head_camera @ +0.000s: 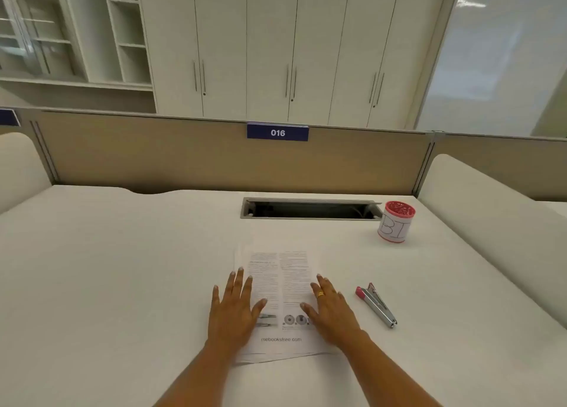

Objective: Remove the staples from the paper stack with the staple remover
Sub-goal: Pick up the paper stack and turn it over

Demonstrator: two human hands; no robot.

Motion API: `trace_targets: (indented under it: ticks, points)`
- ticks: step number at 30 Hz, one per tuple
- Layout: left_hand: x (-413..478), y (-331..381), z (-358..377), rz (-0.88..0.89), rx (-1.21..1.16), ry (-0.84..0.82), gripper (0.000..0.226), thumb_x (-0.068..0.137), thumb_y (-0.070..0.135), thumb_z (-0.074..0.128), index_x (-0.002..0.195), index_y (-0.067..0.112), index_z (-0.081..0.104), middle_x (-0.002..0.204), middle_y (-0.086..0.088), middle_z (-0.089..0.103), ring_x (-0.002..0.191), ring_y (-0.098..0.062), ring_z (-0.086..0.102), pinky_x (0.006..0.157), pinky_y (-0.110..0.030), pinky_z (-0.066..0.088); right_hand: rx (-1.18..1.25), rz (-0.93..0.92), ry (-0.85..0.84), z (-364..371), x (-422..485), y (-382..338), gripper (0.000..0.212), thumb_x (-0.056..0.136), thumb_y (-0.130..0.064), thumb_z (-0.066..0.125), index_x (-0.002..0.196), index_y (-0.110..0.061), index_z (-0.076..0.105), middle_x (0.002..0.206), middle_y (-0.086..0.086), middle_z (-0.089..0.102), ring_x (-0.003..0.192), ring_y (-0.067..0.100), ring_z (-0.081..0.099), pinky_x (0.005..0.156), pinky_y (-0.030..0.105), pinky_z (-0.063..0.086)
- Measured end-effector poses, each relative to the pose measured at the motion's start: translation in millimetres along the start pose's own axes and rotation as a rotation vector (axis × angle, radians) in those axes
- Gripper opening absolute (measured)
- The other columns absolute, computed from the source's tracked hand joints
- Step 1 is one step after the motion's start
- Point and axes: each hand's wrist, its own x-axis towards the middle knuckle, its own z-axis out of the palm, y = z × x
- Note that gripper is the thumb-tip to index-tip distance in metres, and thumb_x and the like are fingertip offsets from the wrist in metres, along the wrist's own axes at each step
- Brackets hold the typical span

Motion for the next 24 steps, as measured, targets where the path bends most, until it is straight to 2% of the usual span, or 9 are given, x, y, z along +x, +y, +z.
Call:
trace_targets:
  ticks: [4, 5, 7, 9, 13, 16, 20, 24]
  points:
    - [-4, -2, 6, -0.001, -0.006, -0.017, 0.126, 0.041, 0.066, -0.047, 0.15, 0.024, -0.001, 0.16, 0.002, -0.007, 0.147, -0.015, -0.005, 0.118, -0.043, 0.0, -0.026, 0.044, -0.083, 6, -1, 5, 0.067, 0.096, -0.049, 0.031, 0.148, -0.013, 0.009, 0.159, 0.002, -0.002, 0.146, 0.015, -0.001, 0.119, 0.038, 0.005]
    - [-5, -2, 8, -0.006, -0.026, -0.042, 0.115, 0.051, 0.068, -0.04, 0.15, 0.023, -0.001, 0.16, 0.002, -0.004, 0.147, -0.015, -0.004, 0.118, -0.044, -0.001, -0.036, 0.048, -0.098, 8, -1, 6, 0.068, 0.095, -0.05, 0.031, 0.148, -0.013, 0.008, 0.159, 0.002, -0.001, 0.146, 0.015, 0.0, 0.119, 0.039, 0.005]
    - [-6, 0, 11, -0.005, -0.025, -0.093, 0.078, 0.084, 0.063, -0.009, 0.15, 0.022, -0.002, 0.16, 0.003, 0.0, 0.147, -0.015, -0.003, 0.117, -0.046, -0.002, -0.059, 0.055, -0.102, 13, -2, 6, 0.067, 0.095, -0.051, 0.029, 0.148, -0.015, 0.008, 0.159, 0.001, 0.001, 0.146, 0.014, 0.002, 0.119, 0.04, 0.004]
    - [-8, 2, 12, 0.0, -0.017, -0.12, 0.065, 0.095, 0.053, 0.013, 0.15, 0.022, 0.0, 0.16, 0.002, 0.002, 0.147, -0.015, -0.003, 0.117, -0.047, -0.005, -0.071, 0.065, -0.075, 15, -3, 5, 0.066, 0.095, -0.052, 0.029, 0.148, -0.016, 0.01, 0.159, 0.0, 0.003, 0.146, 0.013, 0.004, 0.118, 0.043, 0.003]
    - [-10, 11, 11, 0.005, -0.007, -0.148, 0.063, 0.096, 0.051, 0.017, 0.15, 0.021, 0.005, 0.16, -0.001, 0.001, 0.148, -0.016, -0.003, 0.116, -0.049, -0.008, -0.095, 0.073, -0.029, 21, -6, 1, 0.066, 0.094, -0.053, 0.03, 0.147, -0.018, 0.015, 0.158, 0.0, 0.01, 0.145, 0.014, 0.01, 0.118, 0.044, 0.007]
    - [-10, 20, 10, 0.019, -0.032, -0.159, 0.063, 0.096, 0.051, 0.019, 0.15, 0.021, 0.007, 0.16, -0.001, 0.0, 0.147, -0.016, -0.004, 0.116, -0.049, -0.008, -0.118, 0.052, 0.0, 22, -10, -1, 0.068, 0.092, -0.055, 0.033, 0.147, -0.016, 0.019, 0.157, 0.003, 0.017, 0.144, 0.015, 0.015, 0.118, 0.039, 0.01]
    - [-11, 25, 9, 0.038, -0.072, -0.19, 0.064, 0.096, 0.051, 0.022, 0.15, 0.021, 0.005, 0.16, 0.0, -0.003, 0.147, -0.016, -0.004, 0.117, -0.049, -0.005, -0.14, -0.011, 0.035, 25, -20, -5, 0.072, 0.09, -0.059, 0.036, 0.145, -0.014, 0.025, 0.155, 0.006, 0.024, 0.141, 0.015, 0.022, 0.117, 0.031, 0.014]
    - [-9, 21, 9, 0.053, -0.1, -0.214, 0.064, 0.096, 0.05, 0.022, 0.15, 0.021, 0.003, 0.16, 0.0, -0.006, 0.147, -0.016, -0.004, 0.117, -0.049, -0.002, -0.173, -0.066, 0.024, 26, -33, -11, 0.075, 0.087, -0.063, 0.036, 0.144, -0.014, 0.03, 0.152, 0.007, 0.029, 0.138, 0.016, 0.028, 0.115, 0.031, 0.018]
